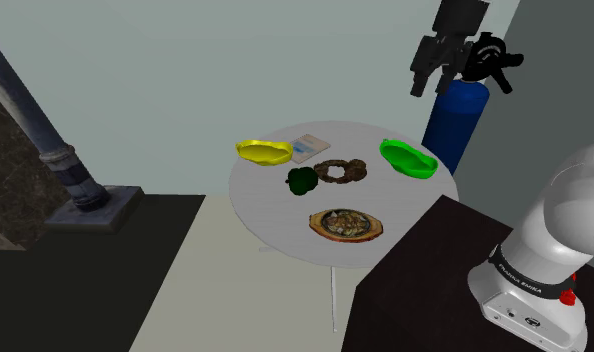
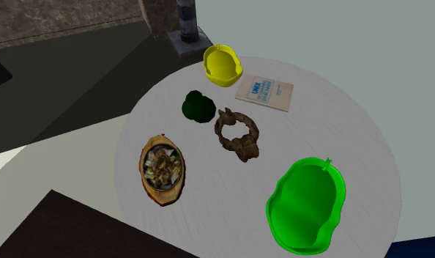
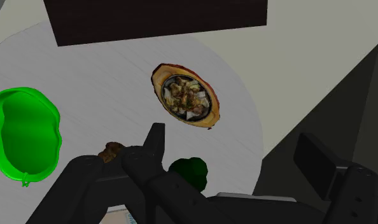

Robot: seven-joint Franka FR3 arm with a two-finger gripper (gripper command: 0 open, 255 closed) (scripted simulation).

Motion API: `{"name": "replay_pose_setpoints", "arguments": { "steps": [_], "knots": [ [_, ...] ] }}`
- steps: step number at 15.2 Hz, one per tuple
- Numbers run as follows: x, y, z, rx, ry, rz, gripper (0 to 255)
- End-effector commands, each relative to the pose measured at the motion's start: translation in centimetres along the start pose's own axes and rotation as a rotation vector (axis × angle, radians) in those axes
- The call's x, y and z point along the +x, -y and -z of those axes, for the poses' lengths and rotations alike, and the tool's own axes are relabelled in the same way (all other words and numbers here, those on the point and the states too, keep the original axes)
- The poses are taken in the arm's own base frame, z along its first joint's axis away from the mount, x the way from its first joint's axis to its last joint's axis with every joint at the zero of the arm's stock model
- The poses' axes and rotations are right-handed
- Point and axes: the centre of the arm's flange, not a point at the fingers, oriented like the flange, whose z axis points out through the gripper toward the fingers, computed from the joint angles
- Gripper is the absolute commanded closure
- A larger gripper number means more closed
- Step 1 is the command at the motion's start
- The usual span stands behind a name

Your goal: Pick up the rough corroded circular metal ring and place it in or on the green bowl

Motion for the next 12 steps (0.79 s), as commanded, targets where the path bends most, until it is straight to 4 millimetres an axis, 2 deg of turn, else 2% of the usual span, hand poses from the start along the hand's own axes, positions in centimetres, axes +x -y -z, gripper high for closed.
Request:
{"name": "replay_pose_setpoints", "arguments": {
  "steps": [1,12],
  "knots": [
    [0.0,0.0,0.0,0.0,0.0,0.0,0],
    [8.9,-5.4,-9.9,-0.015,-0.002,-0.007,0]
  ]
}}
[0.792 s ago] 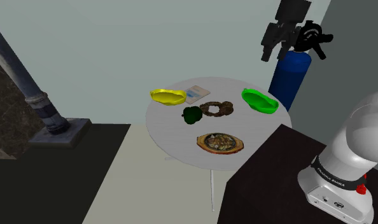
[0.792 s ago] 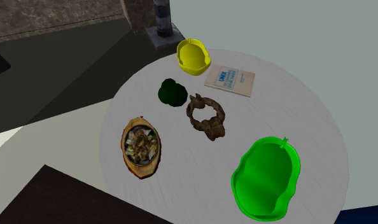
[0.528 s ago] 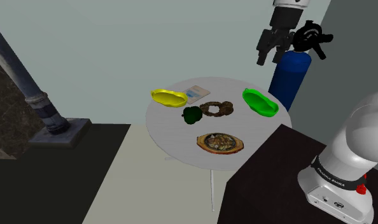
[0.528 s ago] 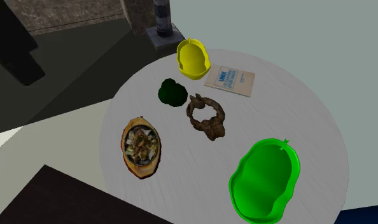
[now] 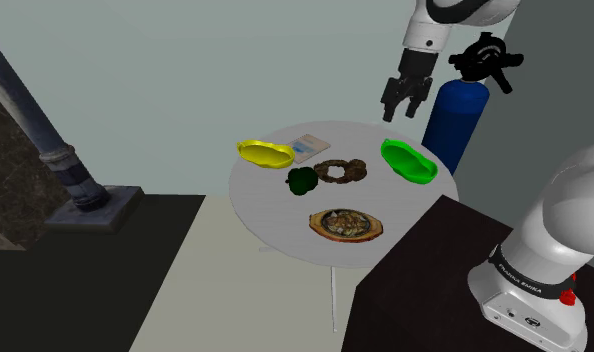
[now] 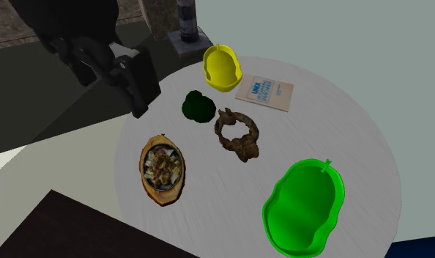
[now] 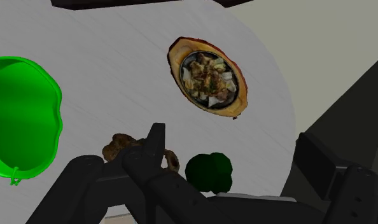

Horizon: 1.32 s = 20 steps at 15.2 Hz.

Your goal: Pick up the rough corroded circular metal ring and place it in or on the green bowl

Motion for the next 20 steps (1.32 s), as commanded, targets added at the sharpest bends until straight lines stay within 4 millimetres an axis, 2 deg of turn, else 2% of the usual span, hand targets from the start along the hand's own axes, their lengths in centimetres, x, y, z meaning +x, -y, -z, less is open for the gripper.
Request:
{"name": "replay_pose_setpoints", "arguments": {
  "steps": [1,20],
  "knots": [
    [1.7,-0.8,-1.9,-0.003,-0.002,-0.001,0],
    [17.1,-10.4,-18.9,-0.029,-0.005,-0.013,0]
  ]
}}
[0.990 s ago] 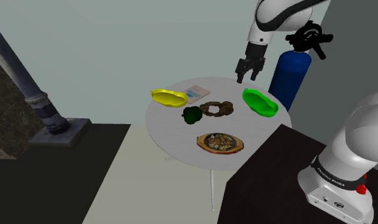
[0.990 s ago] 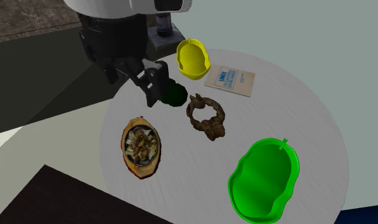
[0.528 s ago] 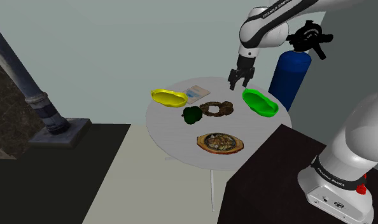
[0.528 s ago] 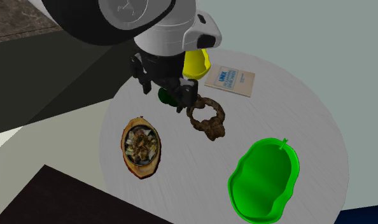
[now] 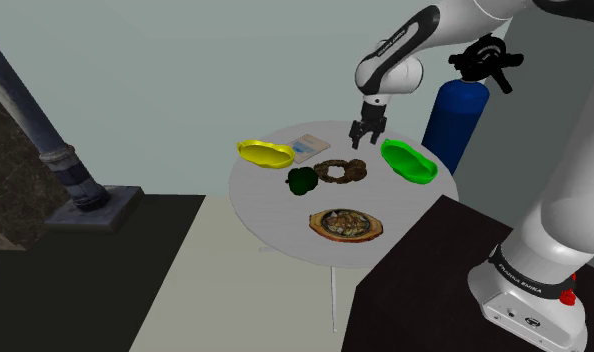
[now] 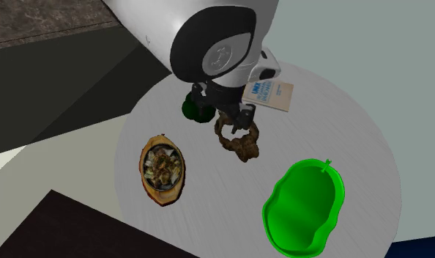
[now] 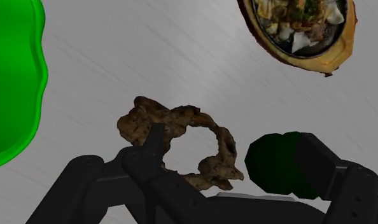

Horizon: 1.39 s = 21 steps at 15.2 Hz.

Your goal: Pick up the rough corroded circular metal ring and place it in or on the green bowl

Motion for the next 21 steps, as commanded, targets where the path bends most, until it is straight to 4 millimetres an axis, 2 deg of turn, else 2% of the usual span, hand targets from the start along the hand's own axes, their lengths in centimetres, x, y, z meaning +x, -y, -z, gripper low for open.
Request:
{"name": "replay_pose_setpoints", "arguments": {
  "steps": [1,15,16,21],
  "knots": [
    [1.5,-0.9,-2.1,-0.003,0.0,-0.001,0],
    [12.9,-7.9,-14.6,-0.022,-0.002,-0.01,0],
    [13.4,-8.2,-15.3,-0.023,-0.002,-0.01,0],
    [13.5,-8.3,-17.9,-0.023,-0.002,-0.01,0]
  ]
}}
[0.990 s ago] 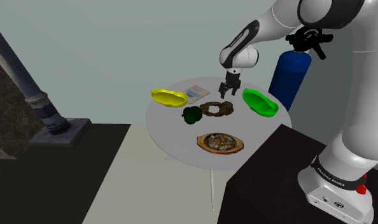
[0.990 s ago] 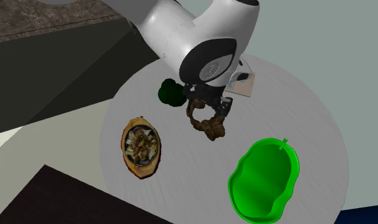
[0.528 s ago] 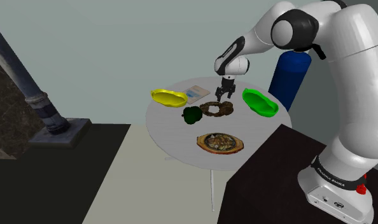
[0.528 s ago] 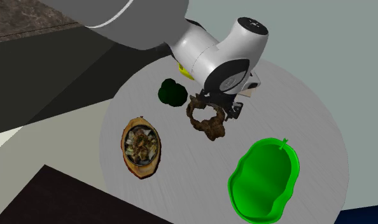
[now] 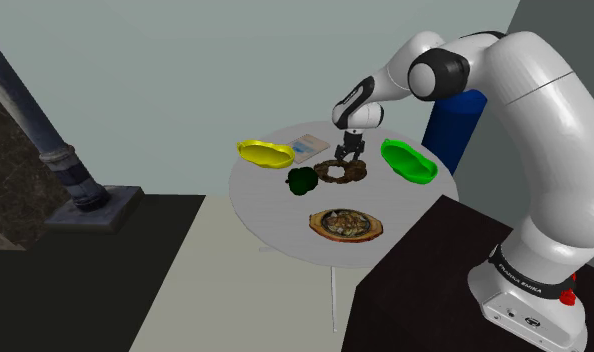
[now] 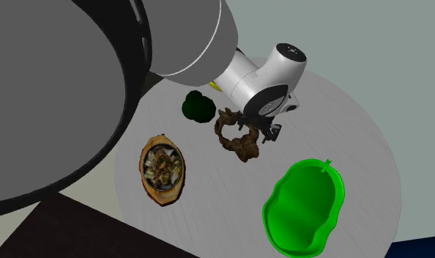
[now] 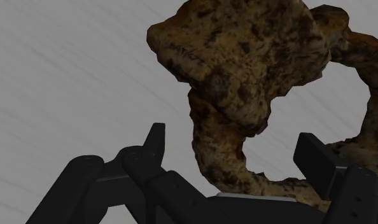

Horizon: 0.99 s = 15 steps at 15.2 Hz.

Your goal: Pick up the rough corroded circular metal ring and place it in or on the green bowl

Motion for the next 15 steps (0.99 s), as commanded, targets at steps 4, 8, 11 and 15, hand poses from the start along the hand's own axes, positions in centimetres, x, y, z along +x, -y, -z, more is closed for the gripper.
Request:
{"name": "replay_pose_setpoints", "arguments": {
  "steps": [4,8,11,15],
  "knots": [
    [-0.04,-0.06,-1.86,0.0,0.0,0.0,0],
    [-0.04,-0.06,-1.86,0.0,0.0,0.0,0],
    [-0.04,-0.06,-1.86,0.0,0.0,0.0,255],
    [-0.04,-0.06,-1.86,0.0,0.0,0.0,255]
  ]
}}
